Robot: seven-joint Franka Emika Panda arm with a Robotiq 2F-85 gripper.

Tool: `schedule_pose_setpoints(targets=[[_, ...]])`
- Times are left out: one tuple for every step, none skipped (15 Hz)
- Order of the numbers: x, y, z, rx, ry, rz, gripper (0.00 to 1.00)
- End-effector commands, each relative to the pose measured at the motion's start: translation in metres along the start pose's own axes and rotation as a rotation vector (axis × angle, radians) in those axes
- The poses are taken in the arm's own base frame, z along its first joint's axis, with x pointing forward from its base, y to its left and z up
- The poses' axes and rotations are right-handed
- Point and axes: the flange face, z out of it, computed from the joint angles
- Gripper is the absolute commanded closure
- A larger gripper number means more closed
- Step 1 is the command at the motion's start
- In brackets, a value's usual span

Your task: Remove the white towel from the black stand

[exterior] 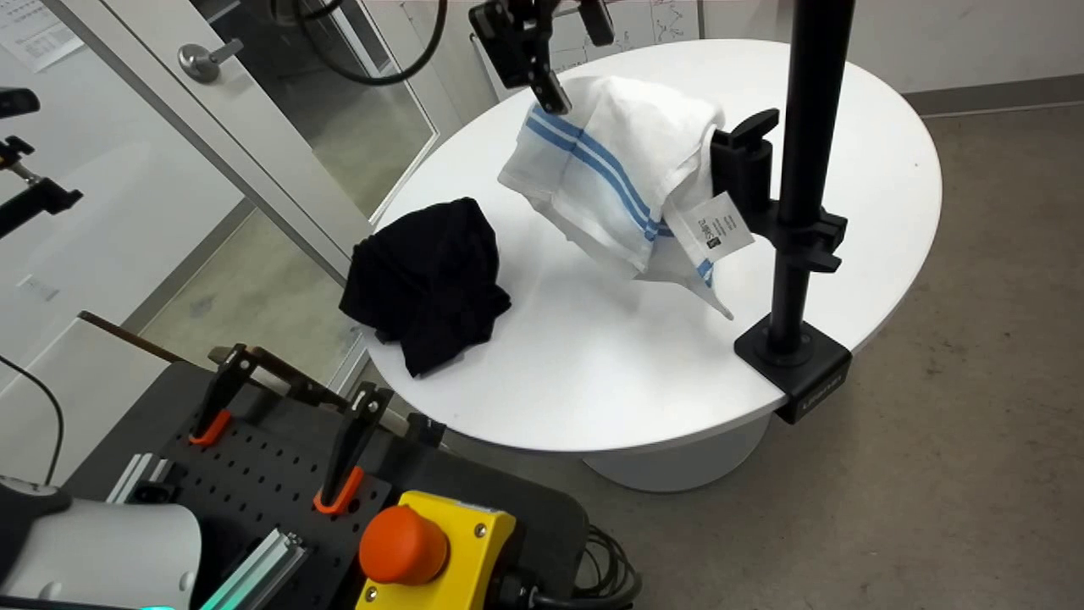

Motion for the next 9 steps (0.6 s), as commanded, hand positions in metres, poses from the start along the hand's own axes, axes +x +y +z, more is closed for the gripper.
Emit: schedule_pose_setpoints(targets=[[0.0006, -0.0023, 0.0131, -0.016, 0.021, -0.010, 0.19], [0.0002, -0.0020, 0.0157, -0.020, 0.021, -0.010, 0.30], [0.0001, -0.0022, 0.0181, -0.024, 0.022, -0.012, 0.33], [-0.0006, -0.0022, 0.0197, -0.028, 0.022, -0.014, 0.39], [-0.0009, -0.0029, 0.0210, -0.029, 0.023, -0.015, 0.47], [-0.0012, -0.0032, 0.0218, -0.030, 0.024, -0.016, 0.55], [-0.0011, -0.0043, 0.0220, -0.029, 0.025, -0.018, 0.63], [-0.0009, -0.0066, 0.0203, -0.021, 0.026, -0.018, 0.71], [-0.0006, -0.0084, 0.0186, -0.016, 0.026, -0.018, 0.80]])
